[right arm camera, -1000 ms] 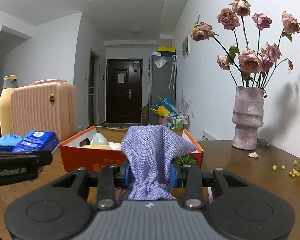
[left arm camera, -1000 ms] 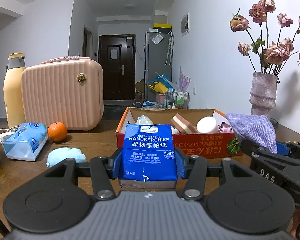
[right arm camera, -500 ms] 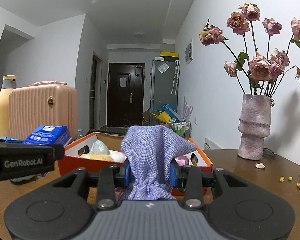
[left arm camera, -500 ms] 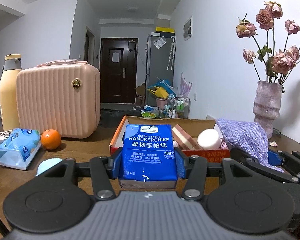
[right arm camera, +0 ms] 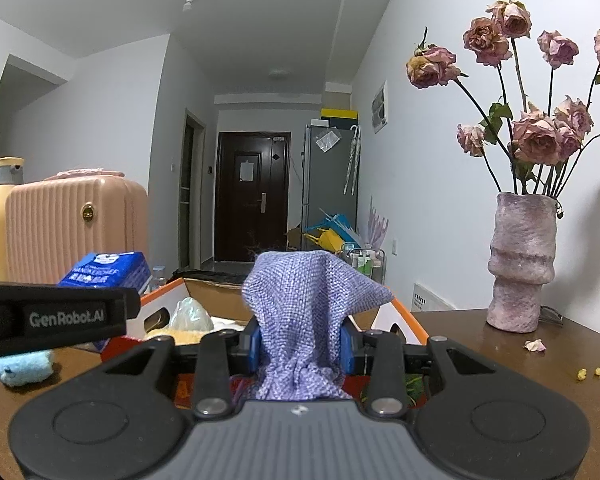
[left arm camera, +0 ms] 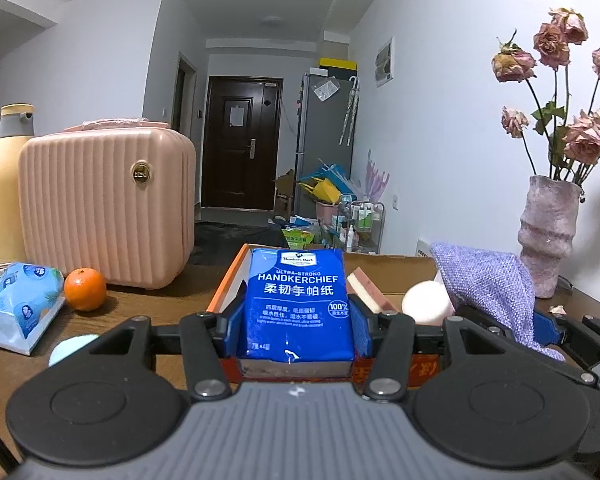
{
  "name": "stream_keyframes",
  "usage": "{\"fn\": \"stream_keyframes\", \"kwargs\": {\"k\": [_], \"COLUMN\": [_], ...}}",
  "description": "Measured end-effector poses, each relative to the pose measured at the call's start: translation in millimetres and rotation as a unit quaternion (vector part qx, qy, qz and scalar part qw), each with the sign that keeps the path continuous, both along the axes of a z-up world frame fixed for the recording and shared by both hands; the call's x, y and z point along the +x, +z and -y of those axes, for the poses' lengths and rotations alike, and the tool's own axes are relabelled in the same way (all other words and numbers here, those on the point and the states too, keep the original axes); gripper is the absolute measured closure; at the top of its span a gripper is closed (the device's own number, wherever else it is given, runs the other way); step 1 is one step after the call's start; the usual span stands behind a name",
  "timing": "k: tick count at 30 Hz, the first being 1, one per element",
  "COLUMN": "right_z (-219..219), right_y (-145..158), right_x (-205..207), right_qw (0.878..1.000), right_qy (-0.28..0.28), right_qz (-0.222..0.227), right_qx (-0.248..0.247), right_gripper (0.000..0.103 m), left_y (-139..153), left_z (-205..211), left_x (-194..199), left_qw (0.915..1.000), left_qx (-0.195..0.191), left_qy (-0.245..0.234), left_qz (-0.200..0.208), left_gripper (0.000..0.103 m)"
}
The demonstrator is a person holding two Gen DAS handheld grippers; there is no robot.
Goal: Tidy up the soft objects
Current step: 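Carry the tissue pack with the left gripper while the right carries the pouch to the box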
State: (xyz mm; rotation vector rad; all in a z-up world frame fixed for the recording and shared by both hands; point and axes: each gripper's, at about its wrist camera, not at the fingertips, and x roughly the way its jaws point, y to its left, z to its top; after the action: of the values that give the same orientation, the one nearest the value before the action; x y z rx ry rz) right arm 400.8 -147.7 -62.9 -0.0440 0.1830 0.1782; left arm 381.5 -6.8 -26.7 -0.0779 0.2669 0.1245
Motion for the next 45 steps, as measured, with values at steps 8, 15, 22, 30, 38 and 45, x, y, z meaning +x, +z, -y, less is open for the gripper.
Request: {"fn": "stream_keyframes", "kwargs": {"k": [8,15,22,30,38,45], "right_z": [-1.5,-0.9,-3.0,-3.8,-4.9,-9.0], "right_y": [0.1,1.8,4.2,7.7,8.0,6.2], "right_x": [23.1,44.7,67.4,93.5,118.1,137.3], "right_qw": [1.000,1.000,1.000,0.999,0.999,0.999], "right_qy": [-0.004,-0.007,-0.007,-0.010,-0.017,-0.020], "right_qz": [0.004,0.009,0.015,0.024,0.025,0.020], "right_qx": [0.006,0.015,0.021,0.026,0.030,0.027], "right_gripper": [0.068,0.068,0.068,0.068,0.068,0.068], "left_y": [0.0,2.4,3.8,4.7,4.3,2.0], "left_z": [-0.8,-4.5,-6.4,-6.9,-5.5,-0.9], "left_x": [20.3,42.2,67.5,92.9,116.2,133.5], "left_qw": [1.0000,0.9998,0.9997,0.9996,0.9996,0.9996], "left_qx": [-0.006,-0.014,-0.020,-0.019,-0.013,-0.001], "left_qy": [0.003,0.009,0.013,0.017,0.020,0.019], "left_qz": [0.003,0.007,0.010,0.013,0.016,0.019], "left_gripper": [0.050,0.050,0.050,0.050,0.050,0.050]}}
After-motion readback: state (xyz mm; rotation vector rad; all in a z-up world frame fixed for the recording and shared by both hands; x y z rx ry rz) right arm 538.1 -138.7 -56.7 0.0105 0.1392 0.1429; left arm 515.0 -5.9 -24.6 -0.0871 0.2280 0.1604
